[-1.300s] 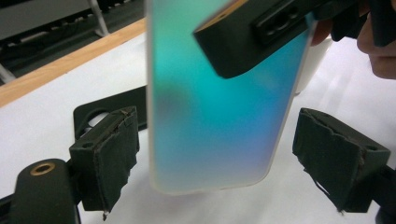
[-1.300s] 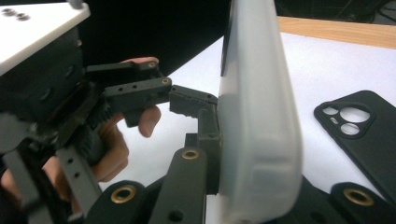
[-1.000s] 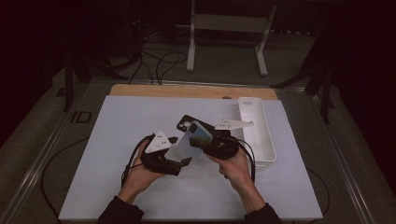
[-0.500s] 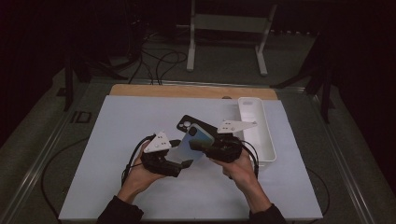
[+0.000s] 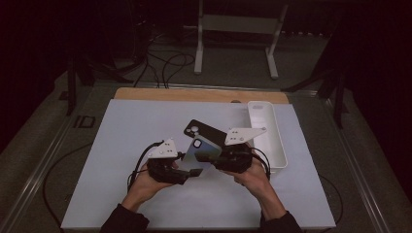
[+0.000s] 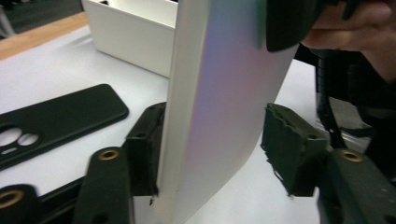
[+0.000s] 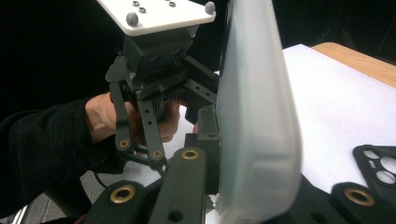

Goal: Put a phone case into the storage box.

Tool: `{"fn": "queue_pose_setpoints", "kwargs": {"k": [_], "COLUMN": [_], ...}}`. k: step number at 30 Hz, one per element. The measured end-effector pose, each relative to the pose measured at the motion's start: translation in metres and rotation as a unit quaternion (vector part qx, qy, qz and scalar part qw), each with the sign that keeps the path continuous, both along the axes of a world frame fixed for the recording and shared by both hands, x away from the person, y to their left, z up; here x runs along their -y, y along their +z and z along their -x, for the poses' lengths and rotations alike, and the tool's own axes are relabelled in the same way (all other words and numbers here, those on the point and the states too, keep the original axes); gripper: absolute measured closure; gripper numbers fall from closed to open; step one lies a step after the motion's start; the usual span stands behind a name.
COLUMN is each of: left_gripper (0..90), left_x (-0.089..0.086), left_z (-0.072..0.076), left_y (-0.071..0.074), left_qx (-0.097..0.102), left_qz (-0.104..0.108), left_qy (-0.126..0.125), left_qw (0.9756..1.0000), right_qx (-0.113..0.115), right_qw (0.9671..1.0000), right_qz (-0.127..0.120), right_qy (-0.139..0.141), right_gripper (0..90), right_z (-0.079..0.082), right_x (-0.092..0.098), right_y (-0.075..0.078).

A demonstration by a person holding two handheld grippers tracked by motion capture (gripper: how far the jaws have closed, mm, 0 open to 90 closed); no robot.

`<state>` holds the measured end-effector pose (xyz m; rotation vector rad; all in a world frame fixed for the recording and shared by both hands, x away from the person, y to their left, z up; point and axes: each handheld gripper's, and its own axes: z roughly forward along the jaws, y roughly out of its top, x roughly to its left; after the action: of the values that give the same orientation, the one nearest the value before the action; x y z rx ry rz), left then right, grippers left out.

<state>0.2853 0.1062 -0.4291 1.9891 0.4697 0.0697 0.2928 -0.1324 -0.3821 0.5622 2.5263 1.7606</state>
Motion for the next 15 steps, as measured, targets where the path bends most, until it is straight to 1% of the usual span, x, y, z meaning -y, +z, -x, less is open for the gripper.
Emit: {"fn": "queue_pose_setpoints", "kwargs": {"k": [4,6,8,10,12,14,15], "left_gripper": [54.4,58.9,63.4,66.8,70.6,75.6,78.4], "left_x": [0.0023,0.0028,0.0037,0.0042,0.0038,0.0031,0.0029], "left_z": [0.0008,0.0007,0.001,0.0009,0.0005,-0.0002,-0.0004], "left_y": [-0.0012,-0.0018,-0.0022,-0.0025,-0.0023,-0.0024,-0.0025], "left_qx": [0.003,0.004,0.003,-0.003,-0.007,-0.011,-0.011], "left_qz": [-0.011,-0.015,-0.017,-0.012,-0.006,-0.002,-0.001], "left_qy": [-0.008,-0.013,-0.019,-0.024,-0.03,-0.031,-0.029], "left_qw": [0.9999,0.9998,0.9997,0.9996,0.9995,0.9995,0.9995], "right_qx": [0.0,0.007,0.017,0.028,0.034,0.042,0.041], "right_qw": [1.0,0.9999,0.9996,0.9991,0.9988,0.9983,0.9982], "right_qz": [0.005,0.012,0.022,0.031,0.033,0.036,0.036], "right_qy": [-0.002,-0.001,-0.006,-0.012,-0.013,-0.02,-0.025], "right_gripper": [83.3,79.4,73.2,67.4,63.0,56.9,53.9], "right_z": [-0.0029,-0.0039,-0.0039,-0.004,-0.0035,-0.0032,-0.0032], "right_x": [0.0034,0.0038,0.0031,0.0024,0.0016,0.0008,0.0004], "right_y": [0.0016,0.0025,0.0044,0.0064,0.0085,0.0098,0.0099]}}
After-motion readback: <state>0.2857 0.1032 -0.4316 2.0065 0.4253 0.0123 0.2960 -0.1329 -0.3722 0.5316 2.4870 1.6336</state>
